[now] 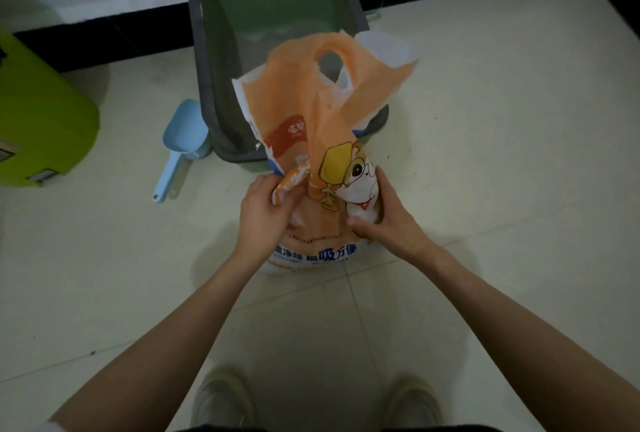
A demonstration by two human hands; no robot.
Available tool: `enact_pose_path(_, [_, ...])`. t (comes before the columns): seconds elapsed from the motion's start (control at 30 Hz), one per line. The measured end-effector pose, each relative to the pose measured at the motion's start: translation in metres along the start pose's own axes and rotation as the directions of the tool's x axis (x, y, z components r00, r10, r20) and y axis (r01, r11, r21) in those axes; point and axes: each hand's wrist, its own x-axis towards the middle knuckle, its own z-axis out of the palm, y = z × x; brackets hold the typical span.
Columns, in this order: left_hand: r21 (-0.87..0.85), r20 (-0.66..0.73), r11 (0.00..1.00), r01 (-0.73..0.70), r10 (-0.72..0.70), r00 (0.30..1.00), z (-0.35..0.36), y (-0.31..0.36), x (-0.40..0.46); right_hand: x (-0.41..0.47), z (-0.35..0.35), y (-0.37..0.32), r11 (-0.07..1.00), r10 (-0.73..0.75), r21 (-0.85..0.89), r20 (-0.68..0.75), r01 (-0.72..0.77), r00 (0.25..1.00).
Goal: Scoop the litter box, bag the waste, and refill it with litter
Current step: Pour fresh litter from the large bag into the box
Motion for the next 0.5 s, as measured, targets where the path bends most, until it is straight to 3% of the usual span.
enact_pose_path(0.2, [-0.145,0.112,0.96,0.238,-0.223,0.968,0.001,-0.008,0.008,0.005,-0.001,0.011,0.998,0.064,-0.012,0.048,-0.064,0.997])
enact_pose_path(0.3, [-0.179,0.239,0.94,0.29,-0.244,0.94,-0.008,-0.007,0.004,0.006,-0.001,0.011,0.996,0.079,0.043,0.022,-0.08,0.997])
enact_pose_path(0.5, [-0.053,0.575,0.917,0.395,-0.295,0.763,-0.036,-0.022,0.011,0.008,-0.012,-0.001,0.989,0.109,0.082,0.15,-0.122,0.983])
